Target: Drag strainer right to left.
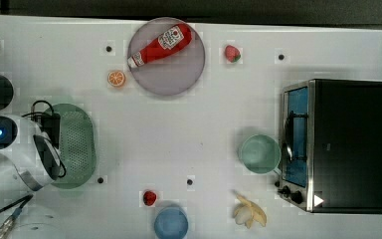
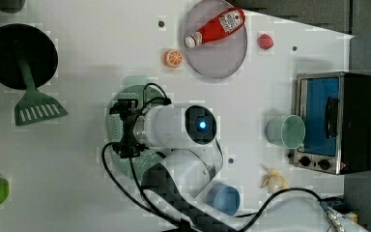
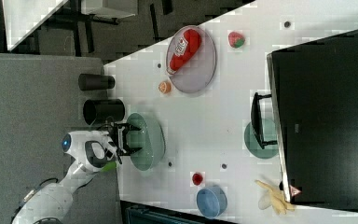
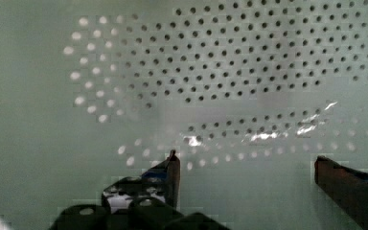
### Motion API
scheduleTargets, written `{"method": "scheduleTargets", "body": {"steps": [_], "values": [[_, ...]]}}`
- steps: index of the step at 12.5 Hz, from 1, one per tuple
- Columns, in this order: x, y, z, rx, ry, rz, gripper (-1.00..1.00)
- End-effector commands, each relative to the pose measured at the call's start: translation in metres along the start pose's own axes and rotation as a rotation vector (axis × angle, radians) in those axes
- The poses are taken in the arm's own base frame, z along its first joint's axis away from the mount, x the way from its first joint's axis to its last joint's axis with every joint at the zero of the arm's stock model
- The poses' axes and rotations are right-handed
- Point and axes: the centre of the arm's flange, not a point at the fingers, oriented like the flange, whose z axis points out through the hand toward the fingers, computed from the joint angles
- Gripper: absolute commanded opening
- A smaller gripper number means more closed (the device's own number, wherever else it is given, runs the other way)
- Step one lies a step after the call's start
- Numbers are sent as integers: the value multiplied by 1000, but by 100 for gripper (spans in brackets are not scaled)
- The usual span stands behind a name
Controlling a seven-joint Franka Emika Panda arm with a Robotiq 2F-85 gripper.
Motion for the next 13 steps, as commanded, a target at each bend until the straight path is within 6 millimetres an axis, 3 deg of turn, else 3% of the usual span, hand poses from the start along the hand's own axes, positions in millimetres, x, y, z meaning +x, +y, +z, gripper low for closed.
{"method": "scheduleTargets", "body": {"steps": [1, 2, 4, 7, 10, 13], "values": [[9, -9, -52, -16, 45, -111, 100], [21, -17, -79, -27, 74, -193, 100], [57, -35, -153, -35, 111, -321, 100], [143, -54, -280, -9, 137, -401, 100], [249, -38, -384, -50, 224, -528, 100], [344, -10, -453, -71, 247, -677, 100]]}}
